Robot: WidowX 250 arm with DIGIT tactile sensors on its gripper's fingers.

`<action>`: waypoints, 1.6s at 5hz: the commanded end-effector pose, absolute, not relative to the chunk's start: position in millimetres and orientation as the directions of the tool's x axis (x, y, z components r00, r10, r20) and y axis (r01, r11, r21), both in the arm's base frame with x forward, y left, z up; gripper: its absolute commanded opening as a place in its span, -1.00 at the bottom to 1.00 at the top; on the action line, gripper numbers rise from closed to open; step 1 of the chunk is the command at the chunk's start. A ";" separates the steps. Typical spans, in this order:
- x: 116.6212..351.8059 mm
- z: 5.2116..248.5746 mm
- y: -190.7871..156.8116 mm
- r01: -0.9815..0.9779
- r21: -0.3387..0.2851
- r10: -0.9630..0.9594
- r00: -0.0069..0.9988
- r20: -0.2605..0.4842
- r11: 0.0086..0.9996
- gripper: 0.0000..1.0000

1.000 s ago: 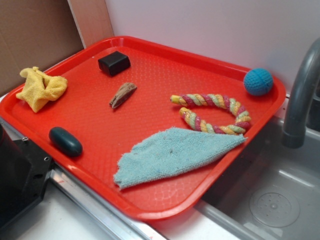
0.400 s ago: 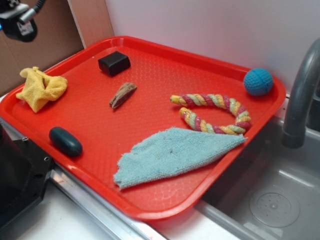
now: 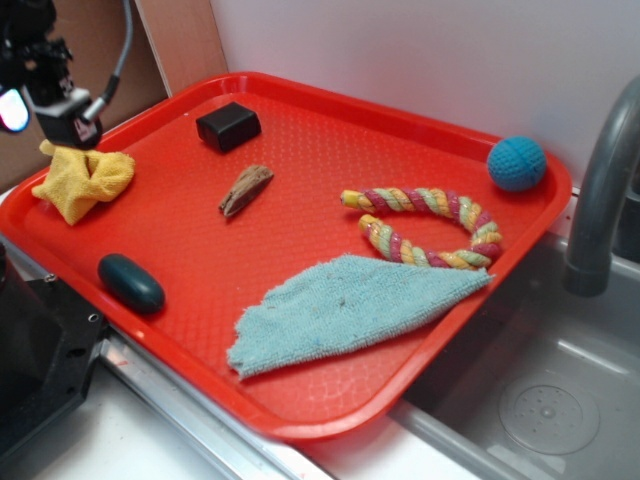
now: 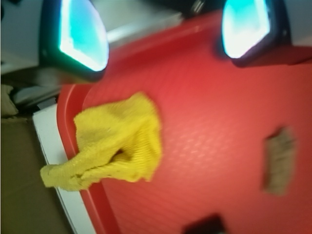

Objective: Grab the yellow cloth.

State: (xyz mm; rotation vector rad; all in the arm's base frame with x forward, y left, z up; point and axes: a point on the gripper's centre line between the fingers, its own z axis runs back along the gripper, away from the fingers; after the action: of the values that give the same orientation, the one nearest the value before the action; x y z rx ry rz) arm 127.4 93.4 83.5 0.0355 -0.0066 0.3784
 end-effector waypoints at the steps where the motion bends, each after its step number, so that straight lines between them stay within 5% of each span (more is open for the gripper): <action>1: 141.7 36.4 123.5 -0.541 0.123 0.535 0.841 0.078 0.832 1.00; 2: 149.7 21.1 118.3 -0.563 0.138 0.555 0.826 0.098 0.815 1.00; 3: 146.8 12.1 120.9 -0.546 0.166 0.542 0.837 0.071 0.821 0.67; 4: 145.3 8.9 122.8 -0.548 0.172 0.548 0.835 0.054 0.818 -1.00; 6: 149.5 30.7 116.3 -0.420 0.163 0.427 0.904 -0.009 0.893 -1.00; 8: 160.9 130.9 70.4 -0.033 0.026 0.031 0.997 0.072 0.999 -1.00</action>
State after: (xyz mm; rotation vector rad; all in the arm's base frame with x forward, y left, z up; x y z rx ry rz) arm 161.8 59.2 122.4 0.0093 -0.0487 0.0454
